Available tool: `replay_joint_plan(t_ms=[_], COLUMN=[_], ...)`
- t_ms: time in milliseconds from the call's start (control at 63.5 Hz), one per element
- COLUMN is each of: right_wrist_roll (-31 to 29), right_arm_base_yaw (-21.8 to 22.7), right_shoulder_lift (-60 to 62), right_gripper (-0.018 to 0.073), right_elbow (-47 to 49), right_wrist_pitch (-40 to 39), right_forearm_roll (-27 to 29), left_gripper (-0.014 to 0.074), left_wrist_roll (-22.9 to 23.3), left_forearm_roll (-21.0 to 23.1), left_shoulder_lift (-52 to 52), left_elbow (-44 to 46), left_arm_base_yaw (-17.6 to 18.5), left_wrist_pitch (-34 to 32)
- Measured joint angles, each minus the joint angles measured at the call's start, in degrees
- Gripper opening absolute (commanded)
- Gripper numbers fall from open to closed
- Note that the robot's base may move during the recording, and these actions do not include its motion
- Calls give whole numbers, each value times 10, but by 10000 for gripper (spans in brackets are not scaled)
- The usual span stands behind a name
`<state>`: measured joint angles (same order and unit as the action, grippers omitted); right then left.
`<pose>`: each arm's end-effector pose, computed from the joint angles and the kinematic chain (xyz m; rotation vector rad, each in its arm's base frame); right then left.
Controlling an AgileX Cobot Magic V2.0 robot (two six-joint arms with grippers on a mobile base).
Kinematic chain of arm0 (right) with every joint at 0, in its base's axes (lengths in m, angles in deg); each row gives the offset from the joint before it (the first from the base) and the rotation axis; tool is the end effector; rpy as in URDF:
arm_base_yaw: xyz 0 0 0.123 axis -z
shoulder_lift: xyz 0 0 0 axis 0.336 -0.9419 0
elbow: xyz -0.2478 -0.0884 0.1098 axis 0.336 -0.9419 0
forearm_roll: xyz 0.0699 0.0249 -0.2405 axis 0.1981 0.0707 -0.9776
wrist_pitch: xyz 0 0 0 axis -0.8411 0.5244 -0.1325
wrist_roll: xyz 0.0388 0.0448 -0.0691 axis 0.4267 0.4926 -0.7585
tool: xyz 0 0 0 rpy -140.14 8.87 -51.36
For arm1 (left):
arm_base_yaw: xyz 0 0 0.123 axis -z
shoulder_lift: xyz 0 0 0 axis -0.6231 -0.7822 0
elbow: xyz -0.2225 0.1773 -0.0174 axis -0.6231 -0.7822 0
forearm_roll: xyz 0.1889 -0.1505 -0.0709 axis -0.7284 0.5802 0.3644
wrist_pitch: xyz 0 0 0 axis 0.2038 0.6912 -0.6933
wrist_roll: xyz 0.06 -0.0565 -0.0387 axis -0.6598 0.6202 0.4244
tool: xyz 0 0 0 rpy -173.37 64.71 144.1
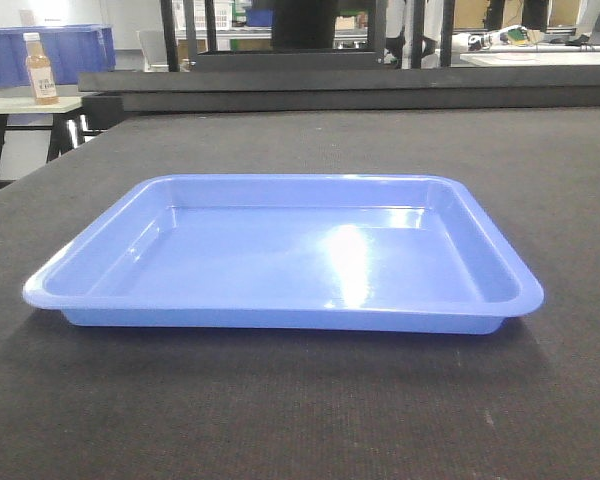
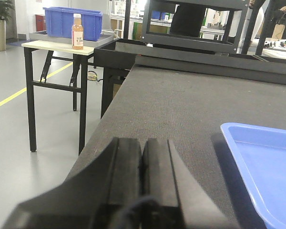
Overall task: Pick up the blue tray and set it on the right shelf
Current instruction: 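Lower both grippers toward the short ends of the light blue tray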
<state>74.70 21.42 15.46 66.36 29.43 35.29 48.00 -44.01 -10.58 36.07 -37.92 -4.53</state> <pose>0.0564 -0.0017 0.2060 0.1042 1.4781 0.0654 0.0566 -0.0007 0.2027 -0.0604 1.5187 -0.0832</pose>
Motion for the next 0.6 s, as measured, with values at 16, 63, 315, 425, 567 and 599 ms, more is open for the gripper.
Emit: replay_joint_plan(t_ms=[16, 63, 315, 425, 567, 599], right_wrist_roll=[0, 0, 0, 0, 0, 0], right_arm_base_yaw=[0, 0, 0, 0, 0, 0], right_shoulder_lift=[0, 0, 0, 0, 0, 0], right_gripper=[56, 56, 56, 56, 56, 56], right_elbow=[0, 0, 0, 0, 0, 0], right_wrist_pitch=[0, 0, 0, 0, 0, 0], right_forearm_roll=[0, 0, 0, 1, 1, 1], left_gripper=[-49, -48, -49, -49, -49, -49], left_wrist_roll=[0, 0, 0, 0, 0, 0], left_forearm_roll=[0, 0, 0, 0, 0, 0], left_shoulder_lift=[0, 0, 0, 0, 0, 0], left_elbow=[0, 0, 0, 0, 0, 0], left_arm_base_yaw=[0, 0, 0, 0, 0, 0], left_wrist_pitch=[0, 0, 0, 0, 1, 1])
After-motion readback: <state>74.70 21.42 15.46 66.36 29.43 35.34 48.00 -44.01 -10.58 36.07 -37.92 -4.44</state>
